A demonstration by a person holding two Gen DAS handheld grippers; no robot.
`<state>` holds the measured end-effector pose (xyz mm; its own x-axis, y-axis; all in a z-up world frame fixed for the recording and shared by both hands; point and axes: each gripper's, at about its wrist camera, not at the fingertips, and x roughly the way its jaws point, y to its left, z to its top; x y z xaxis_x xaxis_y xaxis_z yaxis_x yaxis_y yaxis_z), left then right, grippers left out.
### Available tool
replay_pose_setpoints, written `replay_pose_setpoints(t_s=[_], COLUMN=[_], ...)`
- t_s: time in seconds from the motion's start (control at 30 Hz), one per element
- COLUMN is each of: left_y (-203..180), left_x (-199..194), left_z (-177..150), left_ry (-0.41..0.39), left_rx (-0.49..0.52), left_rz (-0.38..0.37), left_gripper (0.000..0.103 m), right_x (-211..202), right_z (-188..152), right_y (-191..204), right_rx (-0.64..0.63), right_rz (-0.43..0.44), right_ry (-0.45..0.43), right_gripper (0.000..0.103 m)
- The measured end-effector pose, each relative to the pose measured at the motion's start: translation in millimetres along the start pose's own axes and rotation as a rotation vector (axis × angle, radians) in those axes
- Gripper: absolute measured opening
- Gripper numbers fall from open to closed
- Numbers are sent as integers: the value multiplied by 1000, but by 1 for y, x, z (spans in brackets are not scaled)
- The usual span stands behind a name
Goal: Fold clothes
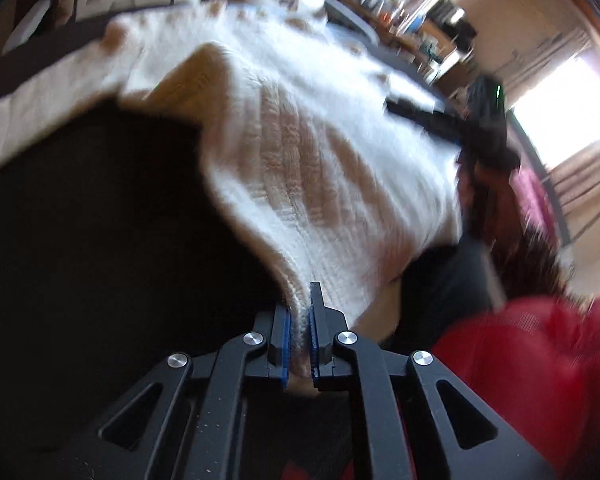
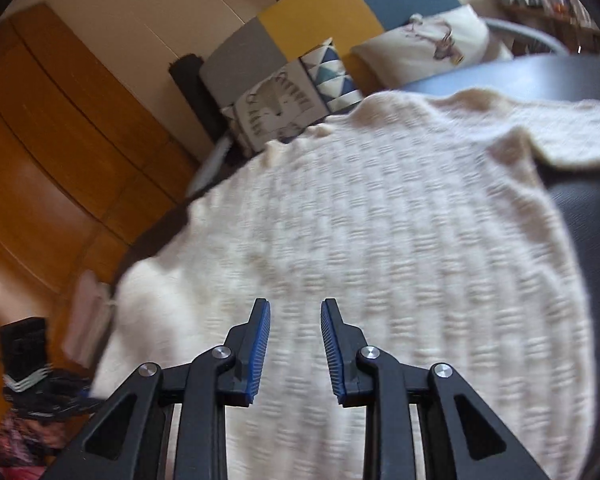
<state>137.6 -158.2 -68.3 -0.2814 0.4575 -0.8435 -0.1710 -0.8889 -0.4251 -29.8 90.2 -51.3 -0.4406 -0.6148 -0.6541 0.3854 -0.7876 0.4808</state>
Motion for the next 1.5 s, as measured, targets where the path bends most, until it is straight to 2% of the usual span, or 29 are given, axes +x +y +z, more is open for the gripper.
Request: replay_pose_setpoints(t_s=[0.13, 0.23, 0.37, 0.43, 0.53, 0.63, 0.7, 0.77, 0.83, 0.9, 0.97, 1.03, 1.1, 1.17, 1.37, 1.5], left_y=[29, 32, 31, 31, 32, 29, 28, 39, 57, 74, 90, 103, 104, 101, 85, 90], left_x=[16, 19, -15, -32, -48, -52, -45, -44, -50, -59, -68, -71, -67, -58, -17, 28], left_z=[-35, -49, -46, -33, -15, -14, -18, -26, -34, -34, -30, -23, -5, 26, 132, 200], left_ry=[98, 115, -20, -83, -107, -46, 35, 69, 39, -48, -177, -292, -382, -446, -496, -474], left_rx=[-126, -139, -116, -73, 15, 132, 184, 179, 101, 4, -106, -212, -250, -246, -140, -96], left_rz=[14, 9, -97, -96, -105, -129, -121, -116, -108, -59, 25, 86, 162, 230, 440, 566], left_gripper=[8, 8, 8, 9, 9, 9, 9, 9, 9, 9, 10, 22, 26, 26, 27, 27], right_x=[3, 13, 13, 11, 7, -1, -3, -2, 3, 14, 18, 18, 15, 13, 19, 8], right_z=[-4, -7, -8, -6, 0, 7, 10, 12, 10, 6, 1, -4, -8, -13, 6, 39], right_y=[-9, -17, -21, -22, -20, -15, -13, -13, -17, -25, -27, -27, -23, -20, -7, -14], right_rx=[-26, -22, -29, -26, 1, -11, -31, -48, -47, -17, -20, -32, -49, -67, -176, -96], right_rz=[-93, -129, -114, -111, -122, -143, -173, -202, -220, -223, -212, -214, -226, -239, -298, -283], right_ry=[33, 54, 52, 59, 48, 20, 23, 33, 51, 83, 51, 19, -8, -35, 83, -28], right_gripper=[26, 26, 26, 26, 26, 26, 26, 26, 26, 27, 28, 29, 29, 29, 30, 30])
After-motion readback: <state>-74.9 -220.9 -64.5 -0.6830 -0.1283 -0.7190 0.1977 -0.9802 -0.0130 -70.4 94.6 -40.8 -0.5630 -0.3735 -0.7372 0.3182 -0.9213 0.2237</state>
